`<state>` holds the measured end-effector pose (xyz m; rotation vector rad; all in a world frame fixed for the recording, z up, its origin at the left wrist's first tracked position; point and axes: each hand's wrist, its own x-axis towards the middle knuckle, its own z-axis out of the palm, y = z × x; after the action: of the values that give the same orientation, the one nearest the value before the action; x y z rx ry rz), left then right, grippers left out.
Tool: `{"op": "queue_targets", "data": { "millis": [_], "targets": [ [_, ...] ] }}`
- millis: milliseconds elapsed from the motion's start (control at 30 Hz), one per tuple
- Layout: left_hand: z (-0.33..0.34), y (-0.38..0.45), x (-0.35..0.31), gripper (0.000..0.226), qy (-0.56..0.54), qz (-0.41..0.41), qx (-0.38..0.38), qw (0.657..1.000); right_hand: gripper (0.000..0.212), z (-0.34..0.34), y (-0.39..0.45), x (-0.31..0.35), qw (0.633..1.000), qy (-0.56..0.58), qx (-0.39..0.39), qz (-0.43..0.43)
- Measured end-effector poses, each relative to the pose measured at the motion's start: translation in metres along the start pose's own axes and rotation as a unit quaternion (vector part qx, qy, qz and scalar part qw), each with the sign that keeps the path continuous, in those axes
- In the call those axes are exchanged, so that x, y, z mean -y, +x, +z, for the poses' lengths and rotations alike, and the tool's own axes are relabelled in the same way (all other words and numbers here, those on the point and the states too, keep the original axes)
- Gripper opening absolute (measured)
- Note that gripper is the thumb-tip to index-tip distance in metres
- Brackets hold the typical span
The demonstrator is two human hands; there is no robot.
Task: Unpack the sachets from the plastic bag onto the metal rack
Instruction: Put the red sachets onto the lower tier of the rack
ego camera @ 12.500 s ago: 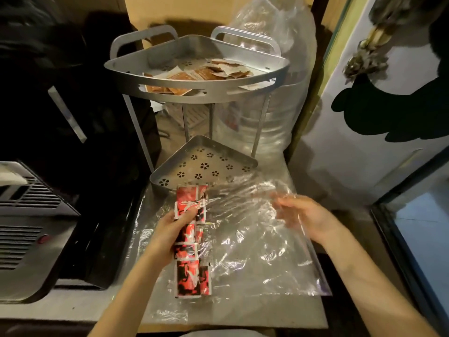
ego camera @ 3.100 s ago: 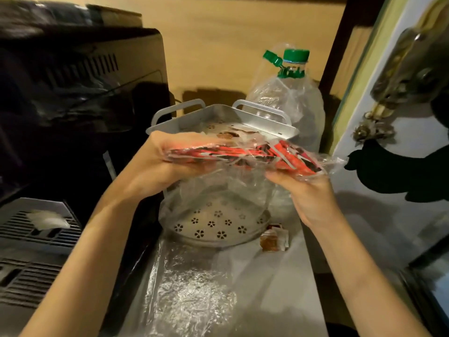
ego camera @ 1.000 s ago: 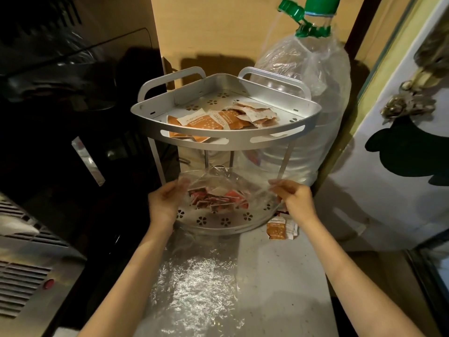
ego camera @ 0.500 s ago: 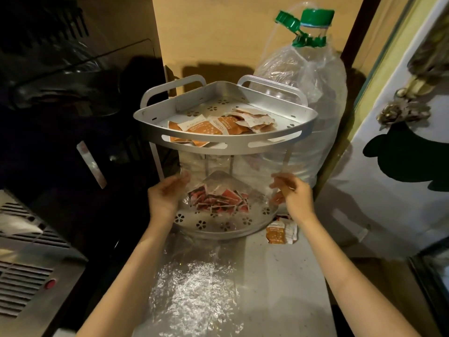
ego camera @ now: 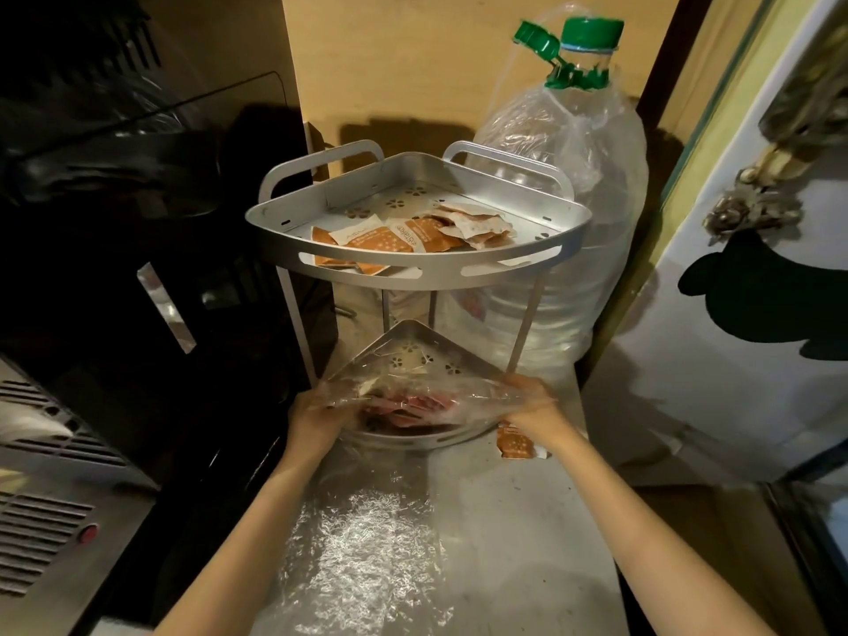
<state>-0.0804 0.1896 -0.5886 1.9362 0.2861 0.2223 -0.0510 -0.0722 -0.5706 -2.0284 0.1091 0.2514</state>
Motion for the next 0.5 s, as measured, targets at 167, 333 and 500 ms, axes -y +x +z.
{"op": "queue_targets", "data": {
  "millis": [167, 333, 500],
  "targets": [
    [-0.006, 0.009, -0.013, 0.012, -0.047, -0.012, -0.038, 0.998, 0.013, -0.004, -0.007, 0.014, 0.994, 0.099, -0.05, -0.015],
    [-0.015, 0.008, -0.036, 0.01, -0.111, 0.059, -0.087, 0.988, 0.015, -0.01, -0.011, 0.033, 0.976, 0.114, -0.136, -0.126],
    [-0.016, 0.006, -0.07, 0.024, -0.15, 0.114, -0.089, 0.978, 0.018, -0.014, -0.006, 0.04, 0.965, 0.151, -0.156, -0.146]
  ]
}}
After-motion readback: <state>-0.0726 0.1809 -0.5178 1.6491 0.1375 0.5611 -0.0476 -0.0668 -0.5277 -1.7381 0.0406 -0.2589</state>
